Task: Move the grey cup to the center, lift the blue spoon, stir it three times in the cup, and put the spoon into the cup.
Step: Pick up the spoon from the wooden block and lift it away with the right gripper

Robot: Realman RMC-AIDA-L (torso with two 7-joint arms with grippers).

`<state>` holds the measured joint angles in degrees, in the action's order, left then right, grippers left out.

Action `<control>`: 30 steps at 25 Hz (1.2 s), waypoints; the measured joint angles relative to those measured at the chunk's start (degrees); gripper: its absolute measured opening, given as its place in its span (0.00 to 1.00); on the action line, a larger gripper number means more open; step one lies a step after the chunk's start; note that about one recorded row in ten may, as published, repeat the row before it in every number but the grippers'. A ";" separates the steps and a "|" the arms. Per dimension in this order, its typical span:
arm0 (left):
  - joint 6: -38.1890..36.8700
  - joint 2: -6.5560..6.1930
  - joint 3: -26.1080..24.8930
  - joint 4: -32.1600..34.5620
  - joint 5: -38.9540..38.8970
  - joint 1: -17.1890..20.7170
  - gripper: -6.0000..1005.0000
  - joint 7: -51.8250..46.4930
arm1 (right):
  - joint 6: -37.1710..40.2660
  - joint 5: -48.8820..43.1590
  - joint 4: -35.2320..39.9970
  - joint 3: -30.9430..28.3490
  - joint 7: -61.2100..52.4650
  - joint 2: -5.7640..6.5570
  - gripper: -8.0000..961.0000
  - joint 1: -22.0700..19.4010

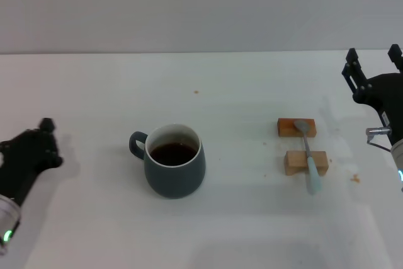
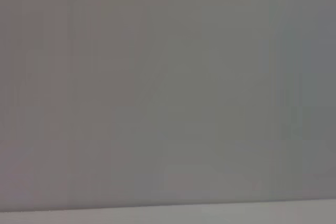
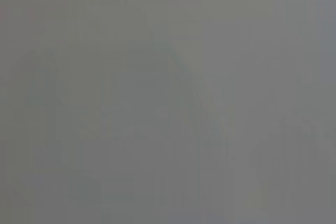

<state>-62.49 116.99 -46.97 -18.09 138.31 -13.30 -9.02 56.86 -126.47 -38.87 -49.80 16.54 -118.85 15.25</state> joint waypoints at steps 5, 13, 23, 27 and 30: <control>-0.17 -0.68 -5.31 0.18 0.02 1.53 0.01 -0.03 | -0.93 0.00 -0.70 0.10 0.00 -0.09 0.77 -0.04; -0.81 -1.95 -12.60 -0.21 0.04 4.00 0.01 -0.03 | -1.19 0.33 -1.42 1.49 0.00 -0.28 0.77 -0.06; -0.88 -1.81 -13.78 0.13 -0.02 4.13 0.01 0.45 | -2.11 0.43 -2.22 2.27 0.01 -0.33 0.77 -0.05; -0.88 -1.82 -13.81 0.19 0.01 3.98 0.01 0.49 | -2.27 0.53 -3.93 2.27 0.00 -0.33 0.77 -1.15; -0.88 -1.82 -13.84 0.18 0.05 3.81 0.01 0.49 | -2.33 0.75 -5.62 2.26 0.00 -0.33 0.77 -2.49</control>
<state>-63.37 115.17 -60.81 -17.90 138.35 -9.49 -8.54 54.53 -125.73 -44.48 -47.54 16.54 -119.18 12.75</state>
